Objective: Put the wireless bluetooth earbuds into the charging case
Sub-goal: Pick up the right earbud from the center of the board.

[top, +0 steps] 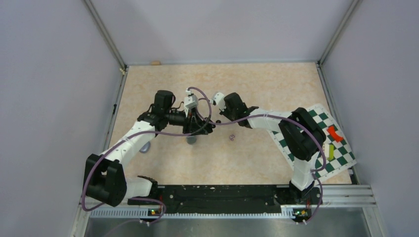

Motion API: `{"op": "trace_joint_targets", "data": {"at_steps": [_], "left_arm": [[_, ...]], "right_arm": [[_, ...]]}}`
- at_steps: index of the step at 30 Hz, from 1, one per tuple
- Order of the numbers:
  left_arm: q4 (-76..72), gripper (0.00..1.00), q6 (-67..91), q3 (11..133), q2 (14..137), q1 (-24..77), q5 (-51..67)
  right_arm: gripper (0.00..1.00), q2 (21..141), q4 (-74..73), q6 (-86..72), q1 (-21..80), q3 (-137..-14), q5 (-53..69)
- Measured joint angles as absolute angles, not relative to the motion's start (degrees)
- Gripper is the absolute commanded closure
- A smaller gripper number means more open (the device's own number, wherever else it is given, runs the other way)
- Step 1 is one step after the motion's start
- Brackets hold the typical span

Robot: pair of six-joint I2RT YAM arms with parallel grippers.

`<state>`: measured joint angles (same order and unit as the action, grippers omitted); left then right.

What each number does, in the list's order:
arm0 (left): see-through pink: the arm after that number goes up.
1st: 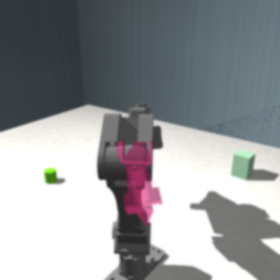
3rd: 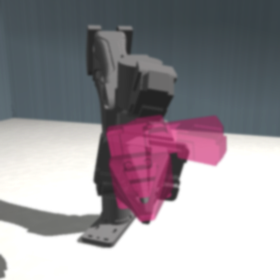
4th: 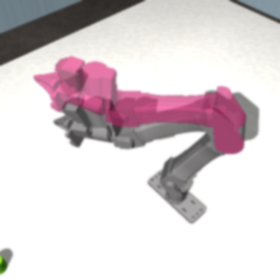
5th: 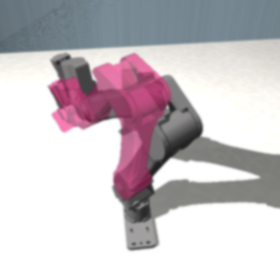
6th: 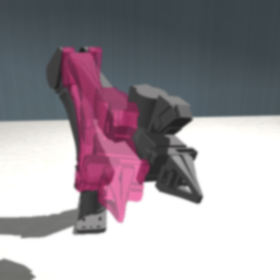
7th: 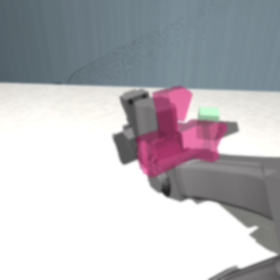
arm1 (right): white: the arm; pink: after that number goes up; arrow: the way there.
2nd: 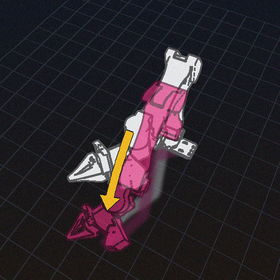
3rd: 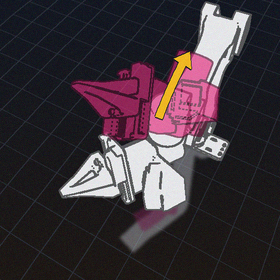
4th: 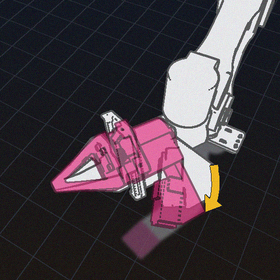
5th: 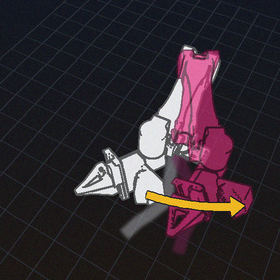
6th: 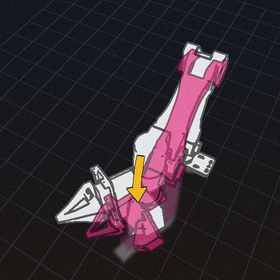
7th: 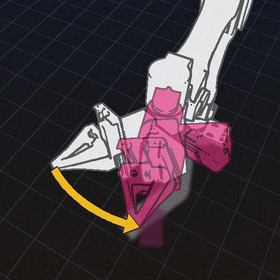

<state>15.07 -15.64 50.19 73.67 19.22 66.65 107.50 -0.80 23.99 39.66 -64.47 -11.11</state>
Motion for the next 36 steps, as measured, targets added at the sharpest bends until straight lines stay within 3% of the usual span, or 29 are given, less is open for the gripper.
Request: {"op": "trace_joint_targets", "data": {"at_steps": [12,24,36], "left_arm": [[15.11,1.00,-15.79,50.57,73.67,19.20,66.67],[15.11,1.00,-15.81,50.59,73.67,19.18,66.89],[15.20,1.00,-15.81,50.78,74.59,19.18,67.09]], "right_arm": [[1.00,105.95,-0.01,24.27,39.57,-62.52,-12.64],[1.00,99.11,-1.83,18.72,33.39,-61.76,-1.96],[0.91,98.72,-3.44,16.27,30.22,-62.04,2.39]]}}
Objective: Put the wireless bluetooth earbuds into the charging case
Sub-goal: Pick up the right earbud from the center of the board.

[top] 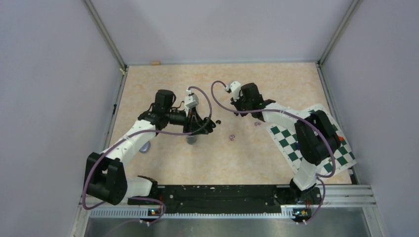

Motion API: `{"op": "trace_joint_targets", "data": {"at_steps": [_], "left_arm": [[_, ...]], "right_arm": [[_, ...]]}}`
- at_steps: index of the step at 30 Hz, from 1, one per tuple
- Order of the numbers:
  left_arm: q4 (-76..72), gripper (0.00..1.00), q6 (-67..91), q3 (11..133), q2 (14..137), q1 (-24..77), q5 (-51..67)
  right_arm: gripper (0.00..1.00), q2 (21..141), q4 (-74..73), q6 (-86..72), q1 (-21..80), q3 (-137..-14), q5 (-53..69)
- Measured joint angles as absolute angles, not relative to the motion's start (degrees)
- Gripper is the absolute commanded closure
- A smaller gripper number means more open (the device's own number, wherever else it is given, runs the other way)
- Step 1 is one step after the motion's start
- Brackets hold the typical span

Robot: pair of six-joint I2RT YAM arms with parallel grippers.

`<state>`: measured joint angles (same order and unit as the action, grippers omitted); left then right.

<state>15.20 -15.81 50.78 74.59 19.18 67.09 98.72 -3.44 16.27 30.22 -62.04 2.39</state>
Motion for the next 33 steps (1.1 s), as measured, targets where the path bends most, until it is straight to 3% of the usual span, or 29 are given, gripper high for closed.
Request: {"op": "trace_joint_targets", "data": {"at_steps": [18,33], "left_arm": [[15.53,1.00,-15.81,50.92,75.35,19.18,67.22],[15.62,1.00,-15.79,51.35,75.68,19.18,67.29]], "right_arm": [[0.79,111.28,-14.24,8.78,21.34,-74.56,14.02],[0.73,114.87,-16.56,5.02,21.19,-76.88,17.89]]}}
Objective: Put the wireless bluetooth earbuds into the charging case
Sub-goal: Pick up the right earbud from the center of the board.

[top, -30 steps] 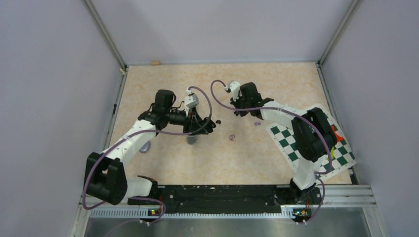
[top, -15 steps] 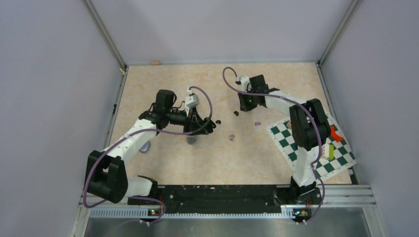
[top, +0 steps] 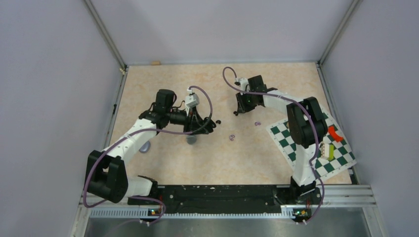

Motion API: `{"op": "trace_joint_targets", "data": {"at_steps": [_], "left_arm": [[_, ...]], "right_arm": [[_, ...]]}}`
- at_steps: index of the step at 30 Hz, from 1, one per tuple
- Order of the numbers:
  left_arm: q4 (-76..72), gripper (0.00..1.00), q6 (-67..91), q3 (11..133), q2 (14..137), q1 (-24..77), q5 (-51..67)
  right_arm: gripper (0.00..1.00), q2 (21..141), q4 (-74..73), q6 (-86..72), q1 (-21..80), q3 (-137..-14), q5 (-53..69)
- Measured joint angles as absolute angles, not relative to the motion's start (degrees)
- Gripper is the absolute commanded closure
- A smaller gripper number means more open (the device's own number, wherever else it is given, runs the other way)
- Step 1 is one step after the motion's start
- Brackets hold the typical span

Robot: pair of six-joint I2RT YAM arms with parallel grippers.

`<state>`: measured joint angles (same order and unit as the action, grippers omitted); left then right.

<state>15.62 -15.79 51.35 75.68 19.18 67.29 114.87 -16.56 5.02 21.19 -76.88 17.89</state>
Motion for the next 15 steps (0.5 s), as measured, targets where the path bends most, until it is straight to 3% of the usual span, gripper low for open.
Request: {"op": "trace_joint_targets", "data": {"at_steps": [15], "left_arm": [[15.66,1.00,-15.81,51.35,75.68,19.18,67.29]], "right_arm": [[0.72,115.90,-16.14,2.46,20.69,-77.47,22.24]]}}
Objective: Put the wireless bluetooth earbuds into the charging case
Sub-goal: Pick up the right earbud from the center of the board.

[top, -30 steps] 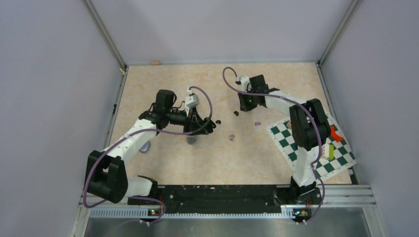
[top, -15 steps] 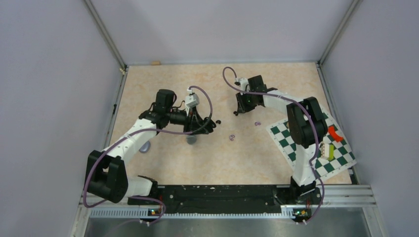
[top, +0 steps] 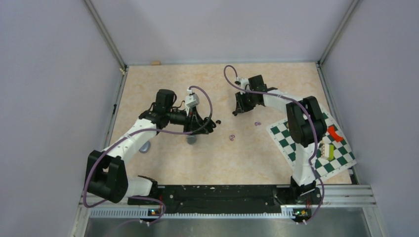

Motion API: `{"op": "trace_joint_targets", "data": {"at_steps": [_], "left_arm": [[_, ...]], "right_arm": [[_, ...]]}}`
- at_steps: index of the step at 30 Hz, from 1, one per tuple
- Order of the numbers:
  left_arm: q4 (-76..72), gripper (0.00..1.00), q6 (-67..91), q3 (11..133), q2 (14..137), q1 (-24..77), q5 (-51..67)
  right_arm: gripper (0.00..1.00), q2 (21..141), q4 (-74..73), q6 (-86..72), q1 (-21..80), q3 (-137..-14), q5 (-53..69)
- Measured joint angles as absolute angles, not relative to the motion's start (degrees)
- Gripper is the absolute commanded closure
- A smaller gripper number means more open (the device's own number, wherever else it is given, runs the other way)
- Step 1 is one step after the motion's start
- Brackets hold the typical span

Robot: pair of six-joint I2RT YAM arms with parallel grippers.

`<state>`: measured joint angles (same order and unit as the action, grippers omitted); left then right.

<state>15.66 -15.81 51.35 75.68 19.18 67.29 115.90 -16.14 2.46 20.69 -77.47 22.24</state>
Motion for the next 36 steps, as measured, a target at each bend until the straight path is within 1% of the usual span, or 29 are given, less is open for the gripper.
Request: {"op": "trace_joint_targets", "data": {"at_steps": [7,14,21,28,31,36], "left_arm": [[15.70,1.00,-15.81,51.35,75.68,19.18,67.29],[15.70,1.00,-15.81,51.35,75.68,19.18,67.29],[15.70,1.00,-15.81,51.35,75.68,19.18,67.33],[15.73,1.00,-15.81,51.35,75.68,19.18,67.51],[15.70,1.00,-15.81,51.35,75.68,19.18,67.48],[16.43,1.00,-15.97,51.92,75.68,19.18,66.61]], "right_arm": [[0.74,116.46,-15.79,1.93,20.36,-77.76,25.02],[0.80,116.88,-15.40,1.28,19.99,-77.76,27.83],[0.90,116.88,-15.18,0.84,20.08,-77.43,31.81],[0.94,116.42,-14.57,1.04,20.12,-76.09,34.65],[0.97,113.95,-14.70,1.91,20.12,-74.54,34.26],[0.98,104.14,-15.55,5.28,20.12,-73.10,32.29]]}}
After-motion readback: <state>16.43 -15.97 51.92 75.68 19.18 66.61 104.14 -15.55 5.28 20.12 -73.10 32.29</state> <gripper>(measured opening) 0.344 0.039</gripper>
